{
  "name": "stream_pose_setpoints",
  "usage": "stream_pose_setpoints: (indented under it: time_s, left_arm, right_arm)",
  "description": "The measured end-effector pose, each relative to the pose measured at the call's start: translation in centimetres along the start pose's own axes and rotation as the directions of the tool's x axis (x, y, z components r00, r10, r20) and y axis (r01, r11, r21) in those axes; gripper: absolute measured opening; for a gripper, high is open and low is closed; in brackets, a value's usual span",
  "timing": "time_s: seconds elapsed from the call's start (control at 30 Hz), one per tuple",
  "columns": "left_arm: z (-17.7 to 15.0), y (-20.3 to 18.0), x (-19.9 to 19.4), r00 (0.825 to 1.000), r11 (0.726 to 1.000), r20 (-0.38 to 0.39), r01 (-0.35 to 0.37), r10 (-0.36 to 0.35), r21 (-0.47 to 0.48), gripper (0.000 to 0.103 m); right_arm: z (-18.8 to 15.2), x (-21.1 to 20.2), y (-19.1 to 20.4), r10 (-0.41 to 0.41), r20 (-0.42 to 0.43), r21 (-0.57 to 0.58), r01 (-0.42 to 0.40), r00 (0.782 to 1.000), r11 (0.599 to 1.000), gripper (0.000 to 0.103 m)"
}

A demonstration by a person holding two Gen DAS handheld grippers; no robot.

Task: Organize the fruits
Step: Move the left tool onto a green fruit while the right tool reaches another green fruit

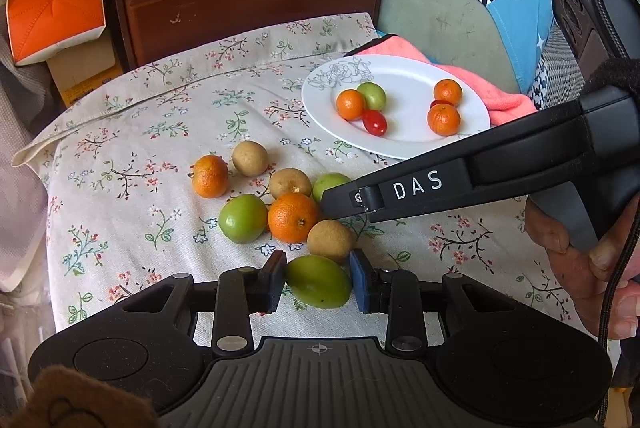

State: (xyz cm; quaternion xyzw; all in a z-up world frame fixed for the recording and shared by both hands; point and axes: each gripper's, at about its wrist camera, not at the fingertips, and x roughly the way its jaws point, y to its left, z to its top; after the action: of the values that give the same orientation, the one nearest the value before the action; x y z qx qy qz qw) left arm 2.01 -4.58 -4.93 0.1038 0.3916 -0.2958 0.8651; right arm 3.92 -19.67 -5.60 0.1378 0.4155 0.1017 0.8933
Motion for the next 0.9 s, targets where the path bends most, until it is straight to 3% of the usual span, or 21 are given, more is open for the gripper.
stream_pose_setpoints:
  time_s: [0.17,0.23,0.37,0.5,0.67,0.9]
  left_arm:
    - [0.5,0.5,-0.6,0.999,0.999,0.031,-0.011,0.012,-0.035,0.032]
    - [0.6,0.7,-0.6,0.999,0.999,0.030,-0.017,0.018,-0.047,0.032]
    - [0.4,0.5,-0.4,1.000,1.000,0.014,-0.014,0.014,-0.026,0.032]
    - [0.2,0.3,-0.4,1.000,1.000,0.016,-0.018,0.018,-0.017,0.032]
    - [0.1,0.6,-0.6,0.999,0.999,0.020,-0.036,0.036,-0.026,0.031]
    - [0.2,0.5,-0.6,0.999,0.999,0.025,-0.038,0.038,-0.023,0.031]
  right_arm:
    - [0.4,-0.8,-0.2,0.014,0.023,0.016,-0.015,1.000,1.000,0.020]
    - [0.5,-0.9,-0.2,0.019,0.024,0.018,-0.019,1.000,1.000,0.011]
    - [0.3,-0.3,-0.5,0.000,-0.002,0.031,0.000,1.000,1.000,0.011]
    - [0.4,-0.5,-0.9,0.016,0.016,0.072,-0.018,1.000,0.997,0.017]
    - [0.7,0.0,-1.1,-0.055,0.034,0.070,0.053,0.998,0.996,0.023]
    - [0.9,-0.2,-1.9,-0.091,0.047,0.118,0.085,0.995,0.989,0.030]
